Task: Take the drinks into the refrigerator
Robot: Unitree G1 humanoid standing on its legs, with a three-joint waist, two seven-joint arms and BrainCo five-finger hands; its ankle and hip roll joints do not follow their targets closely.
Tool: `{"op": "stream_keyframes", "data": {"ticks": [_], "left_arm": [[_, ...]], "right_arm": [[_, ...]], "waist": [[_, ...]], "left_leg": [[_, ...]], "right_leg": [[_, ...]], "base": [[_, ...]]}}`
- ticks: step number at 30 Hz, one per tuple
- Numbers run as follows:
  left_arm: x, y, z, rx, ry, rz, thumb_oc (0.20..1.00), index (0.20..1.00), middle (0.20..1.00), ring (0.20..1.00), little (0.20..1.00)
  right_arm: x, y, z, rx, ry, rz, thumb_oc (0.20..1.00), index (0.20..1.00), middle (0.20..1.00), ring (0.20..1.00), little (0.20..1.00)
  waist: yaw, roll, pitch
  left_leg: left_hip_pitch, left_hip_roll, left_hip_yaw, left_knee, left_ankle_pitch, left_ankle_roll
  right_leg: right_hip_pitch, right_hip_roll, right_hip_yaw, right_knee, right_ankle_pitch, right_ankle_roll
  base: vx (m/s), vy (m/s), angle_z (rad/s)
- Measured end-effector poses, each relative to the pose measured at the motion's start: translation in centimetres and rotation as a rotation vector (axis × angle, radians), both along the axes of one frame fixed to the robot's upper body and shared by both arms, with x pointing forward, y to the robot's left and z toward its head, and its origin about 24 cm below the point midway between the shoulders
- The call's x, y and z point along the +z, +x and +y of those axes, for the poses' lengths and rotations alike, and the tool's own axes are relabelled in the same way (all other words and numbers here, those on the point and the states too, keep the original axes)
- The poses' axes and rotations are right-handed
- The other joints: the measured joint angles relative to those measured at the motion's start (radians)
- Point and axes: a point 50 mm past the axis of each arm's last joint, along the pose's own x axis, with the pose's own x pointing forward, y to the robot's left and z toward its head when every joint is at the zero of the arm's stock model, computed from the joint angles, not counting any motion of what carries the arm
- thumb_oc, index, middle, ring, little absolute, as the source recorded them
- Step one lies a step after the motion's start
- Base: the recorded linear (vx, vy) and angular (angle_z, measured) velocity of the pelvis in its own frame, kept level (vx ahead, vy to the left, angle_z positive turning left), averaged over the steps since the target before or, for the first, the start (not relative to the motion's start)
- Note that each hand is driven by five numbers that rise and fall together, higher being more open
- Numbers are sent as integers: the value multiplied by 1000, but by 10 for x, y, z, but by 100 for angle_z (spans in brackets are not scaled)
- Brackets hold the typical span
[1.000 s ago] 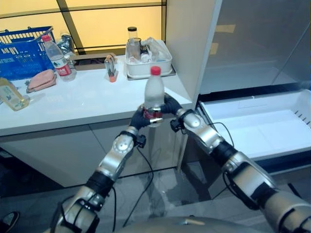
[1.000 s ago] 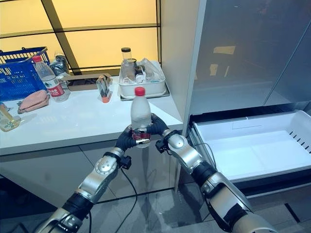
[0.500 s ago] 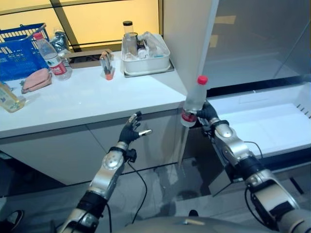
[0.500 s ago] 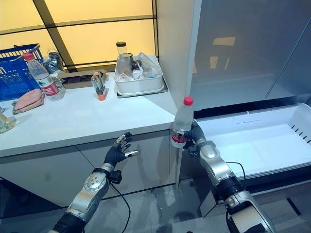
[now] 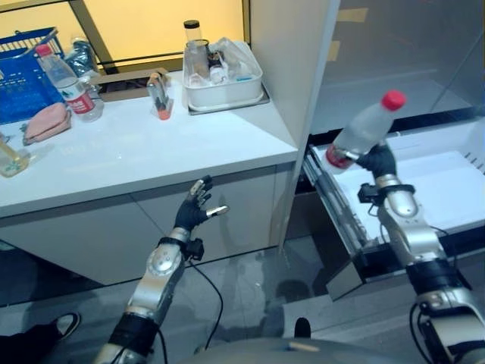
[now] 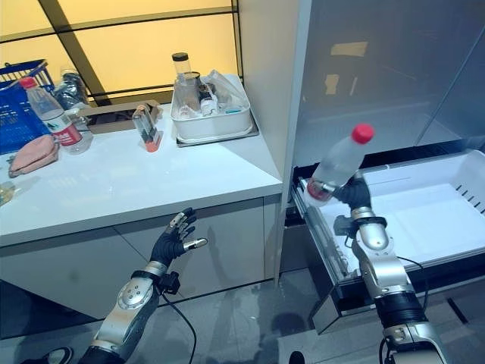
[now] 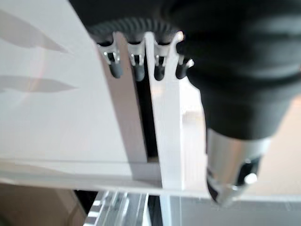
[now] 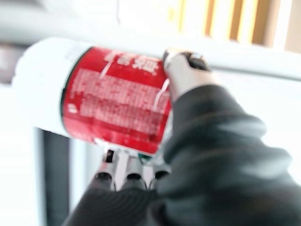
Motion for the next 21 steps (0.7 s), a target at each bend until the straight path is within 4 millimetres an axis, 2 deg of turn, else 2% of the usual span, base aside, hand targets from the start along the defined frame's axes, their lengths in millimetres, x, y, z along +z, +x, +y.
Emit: {"op": "stream_keyframes", "data": {"ticks": [4, 8, 10, 14, 16, 19, 21], "left_arm": [[-1, -4, 2, 0, 5, 1, 1000, 1000, 1000, 1000, 1000], [2, -4, 1, -8, 0, -18, 1000, 1000, 1000, 1000, 1000], [2, -5, 2, -6, 0, -16, 1000, 1000, 1000, 1000, 1000], [-1, -8, 3, -6, 0, -4, 1000, 1000, 1000, 1000, 1000], [-3, -10, 4, -8, 0, 3, 1000, 1000, 1000, 1000, 1000], [-5, -12, 4, -19, 2, 14, 1000, 1000, 1000, 1000, 1000], [-6, -14, 7, -23, 2, 23, 1000, 1000, 1000, 1000, 1000]], "right_arm": [[9, -8, -18, -75, 1, -58, 200, 200, 200, 200, 200], [3, -19, -36, -162, 9, -42, 200, 200, 200, 200, 200], [-4, -24, -44, -203, 8, -15, 200, 200, 200, 200, 200], [-34, -26, -63, -299, -17, 124, 200, 200, 200, 200, 200], [-43, -27, -68, -328, -36, 174, 200, 200, 200, 200, 200], [-70, -25, -74, -369, -116, 336, 200, 200, 200, 200, 200], [-73, -16, -70, -351, -156, 367, 200, 200, 200, 200, 200]], "waist": [[-19, -3, 6], [-20, -4, 7], [-21, -5, 7], [-18, -10, 10], [-17, -10, 10], [-12, -14, 9], [-16, -24, 6]], "left_leg": [[1, -1, 4, 0, -4, 4], [1, 0, 5, 0, -5, 4], [0, 0, 6, 0, -5, 4], [-1, -1, 5, 0, -6, 4], [-3, -1, 5, 0, -6, 5], [-9, -2, 3, 0, -4, 1], [-10, -3, 3, 0, -2, -1]], "right_leg": [[-2, 1, 7, 0, 0, 1], [-3, 1, 8, 0, 0, 1], [-4, 1, 9, 0, -1, 2], [-6, -1, 9, 0, -1, 3], [-7, -1, 9, 0, -2, 4], [-12, -1, 8, 0, -1, 4], [-13, -1, 7, 0, -1, 3]], "base": [[0, -2, -5], [0, 0, 0], [0, 0, 0], [0, 0, 0], [0, 0, 0], [0, 0, 0], [0, 0, 0]]}}
